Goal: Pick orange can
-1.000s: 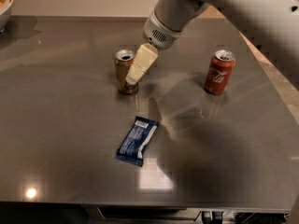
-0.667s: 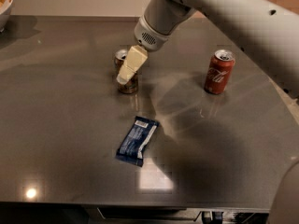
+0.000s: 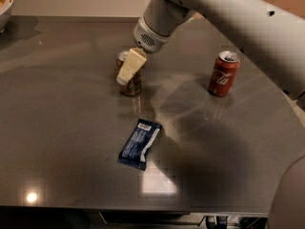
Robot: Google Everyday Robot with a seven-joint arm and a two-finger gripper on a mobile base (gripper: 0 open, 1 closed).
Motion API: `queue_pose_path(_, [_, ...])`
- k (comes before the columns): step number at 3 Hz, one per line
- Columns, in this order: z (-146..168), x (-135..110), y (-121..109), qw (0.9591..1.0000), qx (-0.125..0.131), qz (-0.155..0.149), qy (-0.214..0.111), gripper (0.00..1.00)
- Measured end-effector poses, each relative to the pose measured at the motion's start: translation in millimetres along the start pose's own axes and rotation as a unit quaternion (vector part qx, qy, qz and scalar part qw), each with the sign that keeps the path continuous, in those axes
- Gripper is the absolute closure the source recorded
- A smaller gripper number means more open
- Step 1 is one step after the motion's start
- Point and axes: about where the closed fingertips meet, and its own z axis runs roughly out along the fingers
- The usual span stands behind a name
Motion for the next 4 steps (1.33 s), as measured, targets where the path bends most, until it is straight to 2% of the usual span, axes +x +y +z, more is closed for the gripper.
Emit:
queue_pose_path(1, [1.4, -2.6, 1.3, 0.9999, -0.010, 0.000, -0.004, 0.40])
queue_pose_path(2, [-3.4, -2.3, 3.4, 0.9996, -0.025, 0.001, -0.012, 0.71])
queue_pose_path(3, [-24.6, -1.0, 5.6, 0.9991, -0.040, -0.004, -0.014, 0.95])
queue_pose_path(4, [-58.4, -6.4, 8.6, 0.9980, -0.057, -0.023, -0.015, 1.00])
